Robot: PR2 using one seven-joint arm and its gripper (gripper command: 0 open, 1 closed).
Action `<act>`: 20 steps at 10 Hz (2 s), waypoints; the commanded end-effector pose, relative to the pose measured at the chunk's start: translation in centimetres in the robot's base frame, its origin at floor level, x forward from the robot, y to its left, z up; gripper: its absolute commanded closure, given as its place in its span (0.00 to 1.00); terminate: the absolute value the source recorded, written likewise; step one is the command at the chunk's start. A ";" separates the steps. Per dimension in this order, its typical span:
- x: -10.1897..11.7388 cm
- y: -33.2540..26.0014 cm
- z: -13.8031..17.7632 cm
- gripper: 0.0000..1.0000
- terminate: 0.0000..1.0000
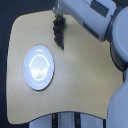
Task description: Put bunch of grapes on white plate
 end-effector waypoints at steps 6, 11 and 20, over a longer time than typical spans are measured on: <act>-2.0 3.9 -9.6 0.00 0.00; -2.3 5.0 -10.7 0.00 0.00; -2.7 4.5 -10.1 1.00 0.00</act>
